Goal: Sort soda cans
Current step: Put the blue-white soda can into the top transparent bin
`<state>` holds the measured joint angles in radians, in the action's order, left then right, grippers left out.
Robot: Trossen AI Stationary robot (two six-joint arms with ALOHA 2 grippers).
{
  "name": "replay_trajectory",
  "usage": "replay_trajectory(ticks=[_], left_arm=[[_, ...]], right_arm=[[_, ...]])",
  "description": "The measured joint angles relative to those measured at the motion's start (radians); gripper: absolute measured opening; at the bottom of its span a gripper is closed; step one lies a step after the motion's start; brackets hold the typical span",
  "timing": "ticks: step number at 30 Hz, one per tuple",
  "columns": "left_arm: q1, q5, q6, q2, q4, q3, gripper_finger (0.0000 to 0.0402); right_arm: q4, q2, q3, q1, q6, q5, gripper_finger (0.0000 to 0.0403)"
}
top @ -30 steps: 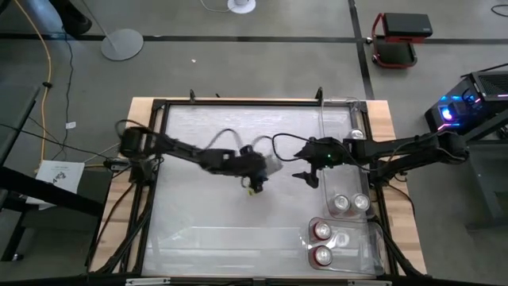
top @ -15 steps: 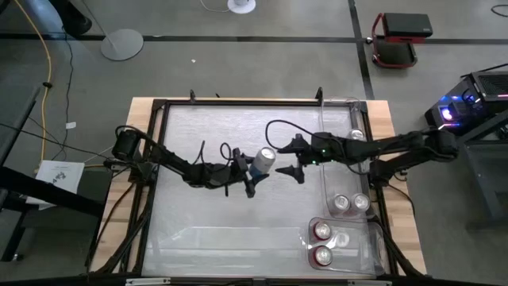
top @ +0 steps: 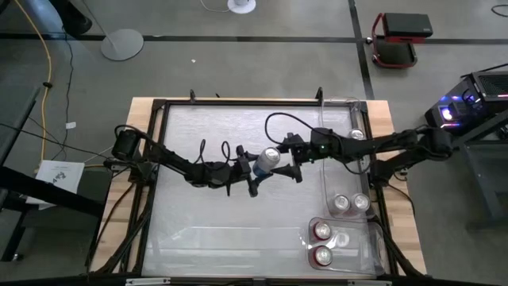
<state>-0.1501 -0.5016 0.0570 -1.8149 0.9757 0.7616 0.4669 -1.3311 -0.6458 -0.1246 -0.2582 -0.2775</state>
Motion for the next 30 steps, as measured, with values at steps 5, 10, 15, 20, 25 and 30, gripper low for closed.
replay_trajectory(ticks=[5,10,15,20,25,30], left_arm=[[0.006,0.012,-0.001,0.0,-0.013,0.0,0.029],[0.006,0.013,-0.003,0.0,-0.02,0.0,0.0291],[0.006,0.014,-0.01,0.0,-0.043,0.0,0.0291],[0.006,0.014,-0.012,0.0,-0.059,0.0,0.0295],[0.016,0.053,-0.026,0.0,-0.104,0.002,0.0326],[0.049,0.06,-0.129,0.002,-0.232,0.0,0.0355]], right_arm=[[-0.124,-0.037,-0.097,0.002,0.103,0.008,0.0374],[-0.22,-0.043,-0.156,0.003,0.173,0.034,0.036],[-0.246,-0.044,-0.179,0.007,0.193,0.045,0.0328],[-0.296,-0.044,-0.197,0.007,0.192,0.049,0.0289],[-0.489,-0.042,-0.269,0.01,0.216,0.111,0.0288],[-0.831,-0.017,-0.415,0.023,0.269,0.306,0.0288]])
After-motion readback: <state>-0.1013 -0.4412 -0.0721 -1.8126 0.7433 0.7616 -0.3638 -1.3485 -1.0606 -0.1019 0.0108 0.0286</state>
